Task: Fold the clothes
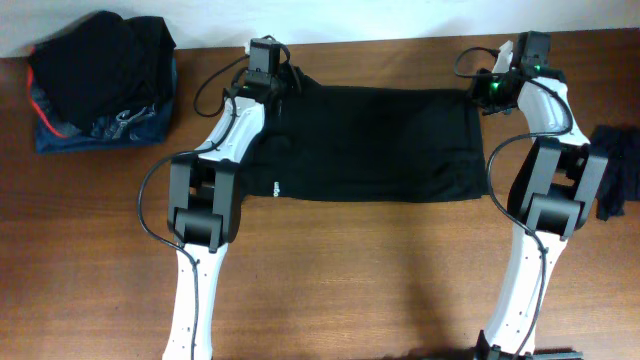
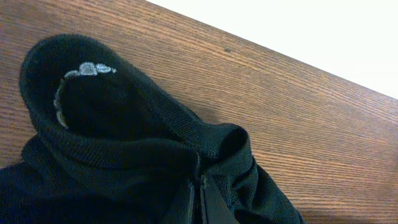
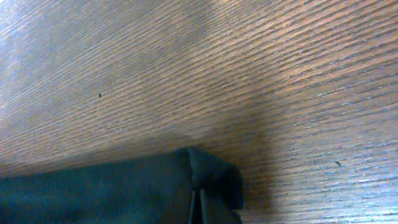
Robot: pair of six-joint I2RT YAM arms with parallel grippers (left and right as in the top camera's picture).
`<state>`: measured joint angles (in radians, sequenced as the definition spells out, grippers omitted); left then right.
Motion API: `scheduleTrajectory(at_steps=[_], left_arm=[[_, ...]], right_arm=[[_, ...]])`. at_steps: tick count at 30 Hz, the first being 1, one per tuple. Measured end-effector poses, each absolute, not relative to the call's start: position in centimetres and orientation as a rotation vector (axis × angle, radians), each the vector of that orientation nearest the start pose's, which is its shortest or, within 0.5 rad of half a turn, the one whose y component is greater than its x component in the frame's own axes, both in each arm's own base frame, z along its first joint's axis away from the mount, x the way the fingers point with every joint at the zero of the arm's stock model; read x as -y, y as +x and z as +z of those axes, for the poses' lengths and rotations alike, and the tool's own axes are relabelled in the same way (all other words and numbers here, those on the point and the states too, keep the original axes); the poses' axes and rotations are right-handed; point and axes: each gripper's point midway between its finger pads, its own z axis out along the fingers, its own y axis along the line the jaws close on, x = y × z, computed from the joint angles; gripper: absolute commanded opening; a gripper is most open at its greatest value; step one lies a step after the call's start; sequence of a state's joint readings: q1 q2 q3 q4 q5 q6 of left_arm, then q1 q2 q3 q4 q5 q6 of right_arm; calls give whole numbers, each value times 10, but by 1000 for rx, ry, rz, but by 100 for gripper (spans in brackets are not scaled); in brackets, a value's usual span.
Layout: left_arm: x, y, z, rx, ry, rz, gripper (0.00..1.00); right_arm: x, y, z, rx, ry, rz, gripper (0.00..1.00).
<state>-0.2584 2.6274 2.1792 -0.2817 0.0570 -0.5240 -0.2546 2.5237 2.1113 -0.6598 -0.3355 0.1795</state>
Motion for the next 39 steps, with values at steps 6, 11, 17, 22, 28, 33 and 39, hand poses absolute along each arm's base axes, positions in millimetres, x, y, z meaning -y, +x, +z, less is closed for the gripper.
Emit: scheduleTrajectory(at_steps=[6, 11, 17, 22, 28, 33, 39], left_arm=[[183, 652, 33, -2355, -179, -410, 1], [179, 635, 42, -2428, -109, -368, 1], [176, 621, 59, -2471, -94, -350, 1], [170, 600, 46, -2577, -103, -318, 1], [168, 592, 54, -2599, -65, -300, 1], [167, 586, 71, -2597, -28, -290, 1], [162, 570, 69, -2664, -19, -268, 1]], right_arm=[[95, 591, 15, -2571, 454, 417, 4], [93, 583, 11, -2603, 468, 424, 4], [90, 570, 14, -2654, 491, 436, 4], [86, 555, 30, -2695, 509, 445, 4], [84, 548, 41, -2706, 515, 448, 4], [82, 540, 46, -2733, 527, 454, 3], [78, 525, 43, -2792, 555, 468, 4]])
